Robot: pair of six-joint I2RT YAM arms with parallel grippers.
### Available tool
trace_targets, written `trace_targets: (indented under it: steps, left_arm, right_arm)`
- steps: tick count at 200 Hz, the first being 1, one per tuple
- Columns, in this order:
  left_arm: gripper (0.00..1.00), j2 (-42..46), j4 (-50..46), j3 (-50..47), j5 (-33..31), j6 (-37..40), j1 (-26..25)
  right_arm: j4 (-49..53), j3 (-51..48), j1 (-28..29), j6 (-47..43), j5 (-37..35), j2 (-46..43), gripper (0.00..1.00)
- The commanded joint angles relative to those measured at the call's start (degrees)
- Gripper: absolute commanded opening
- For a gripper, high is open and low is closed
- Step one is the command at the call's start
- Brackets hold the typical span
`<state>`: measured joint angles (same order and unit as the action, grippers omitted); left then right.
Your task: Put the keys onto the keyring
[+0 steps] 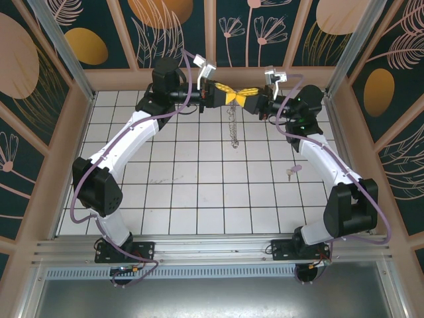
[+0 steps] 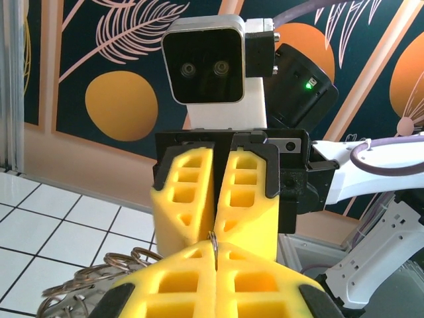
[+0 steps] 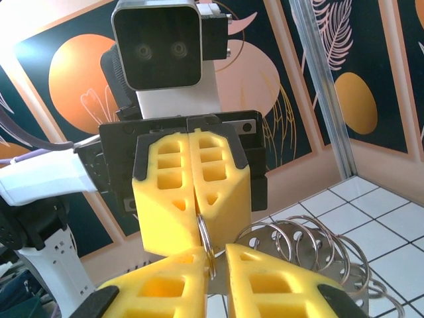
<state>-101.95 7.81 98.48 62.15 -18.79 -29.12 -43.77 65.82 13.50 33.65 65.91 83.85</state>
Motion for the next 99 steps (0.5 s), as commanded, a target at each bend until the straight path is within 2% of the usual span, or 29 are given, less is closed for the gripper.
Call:
trace_targets:
  steps: [1, 14, 43, 54, 73, 91, 99]
  left_arm:
    - [0.00, 0.26, 3.58, 0.14, 2.68, -1.03, -0.32]
    - [0.00, 0.42, 4.16, -0.22, 2.90, -1.43, -0.27]
    - [0.01, 0.69, 5.70, -1.25, 2.07, -2.50, -0.32]
    - [0.14, 1.16, 7.73, -2.10, 0.25, -4.20, -0.32]
    - [0.43, 3.11, 14.48, -5.51, -5.76, -8.65, -0.32]
    - [0.61, 6.11, 22.38, -10.11, -12.62, -13.88, -0.32]
    - [0.64, 7.18, 25.38, -12.16, -15.59, -15.84, -0.24]
  right_arm:
    - [-5.17, 1.15, 0.73, 2.26, -0.87, 1.19, 0.08]
    - [-6.76, 1.15, 0.74, 3.42, -0.87, 1.53, 0.00]
    - [-11.93, 0.32, 0.74, 6.81, -1.76, 2.28, 0.00]
    - [-13.42, -0.20, 0.75, 7.87, -2.93, 2.51, 0.00]
    - [-16.26, -1.24, 0.76, 9.59, -5.19, 2.79, 0.00]
    - [-19.21, -2.46, 0.79, 11.06, -7.53, 2.94, 0.00]
    - [-20.96, -3.07, 0.74, 11.90, -8.51, 2.99, 0.00]
